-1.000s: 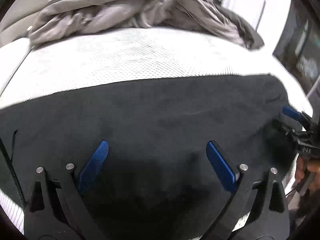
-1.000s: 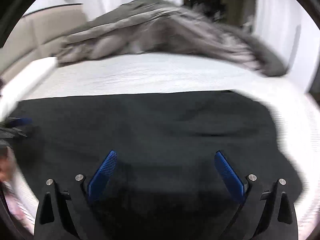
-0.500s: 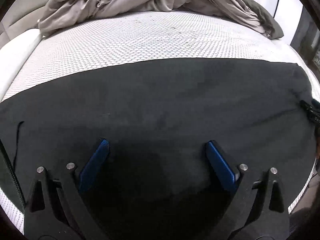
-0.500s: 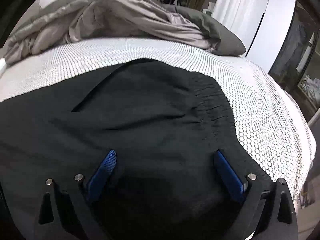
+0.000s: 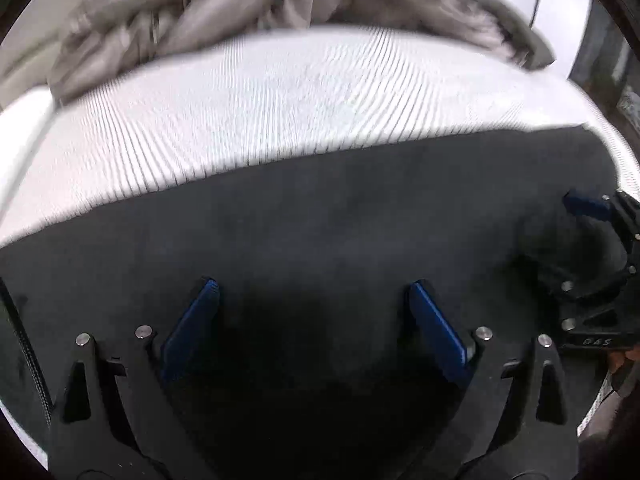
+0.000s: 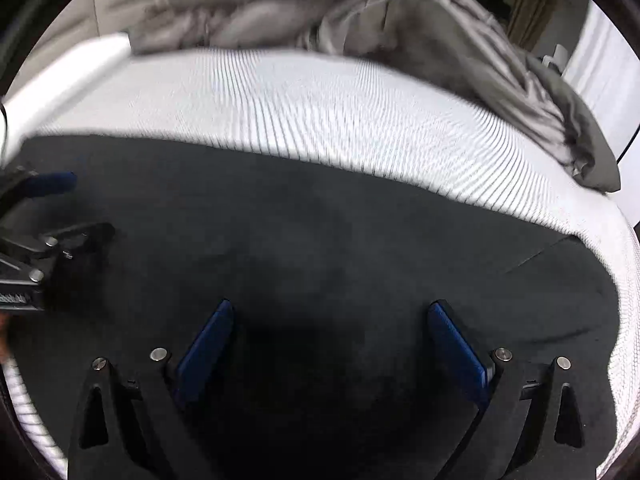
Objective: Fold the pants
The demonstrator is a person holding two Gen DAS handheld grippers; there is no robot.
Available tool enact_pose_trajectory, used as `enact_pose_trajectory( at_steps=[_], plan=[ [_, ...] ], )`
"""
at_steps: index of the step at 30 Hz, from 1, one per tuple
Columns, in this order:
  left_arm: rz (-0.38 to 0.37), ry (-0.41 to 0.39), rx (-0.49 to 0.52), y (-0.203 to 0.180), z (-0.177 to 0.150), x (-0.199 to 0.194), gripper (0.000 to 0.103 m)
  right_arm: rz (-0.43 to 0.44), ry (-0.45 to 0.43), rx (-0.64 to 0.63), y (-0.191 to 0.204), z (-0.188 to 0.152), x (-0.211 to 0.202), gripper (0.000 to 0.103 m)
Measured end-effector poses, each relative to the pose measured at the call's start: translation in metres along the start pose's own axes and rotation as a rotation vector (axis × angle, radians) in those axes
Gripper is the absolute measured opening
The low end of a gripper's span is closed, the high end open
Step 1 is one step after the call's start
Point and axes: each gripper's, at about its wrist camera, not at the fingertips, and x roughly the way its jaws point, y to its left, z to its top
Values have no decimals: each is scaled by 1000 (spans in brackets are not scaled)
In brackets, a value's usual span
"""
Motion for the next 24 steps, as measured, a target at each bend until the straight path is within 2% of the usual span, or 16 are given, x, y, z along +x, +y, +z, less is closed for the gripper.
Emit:
enact_pose_trajectory(
  at_steps=[2,3,5,7,8,9,10,12,14,18,20,23,24],
  plan=[
    [-32,-10,-28,6,0,3,96,82,-34,53,-20,-8,3,98],
    [-38,-13,-23,6,0,1,96,92,-36,88,-34,-9,5,99],
    [-28,-20,-5,7,0,1,97,-30,-37,145,-71,-13,6,99],
    [-40,-20,-11,7,0,3,98,-241,-21,180,-110,-19,12,98],
    [-37,-15,-9,6,1,3,98,-284,-13,221,-131,-23,14,99],
    [-29,-6,-1,4,3,4,98,-294,-4,273,-150,-27,15,98],
    [-18,3,5,3,5,4,98,-260,-12,323,-162,-30,13,98],
    [-10,19,16,4,11,2,98,-264,-34,311,-159,-26,7,98],
    [-40,-7,19,2,15,-8,98,-288,-48,266,-147,-21,-1,96],
    [-32,-79,-9,-2,31,-17,98,-225,-102,187,-101,0,-16,96],
    [-26,-105,-21,-1,36,-9,98,-143,-123,136,-73,16,-11,96],
    [-12,-17,-32,2,38,21,98,58,-151,93,-40,31,-4,96],
    [-25,-19,-43,4,35,25,100,86,-139,88,-35,34,0,96]
  ],
)
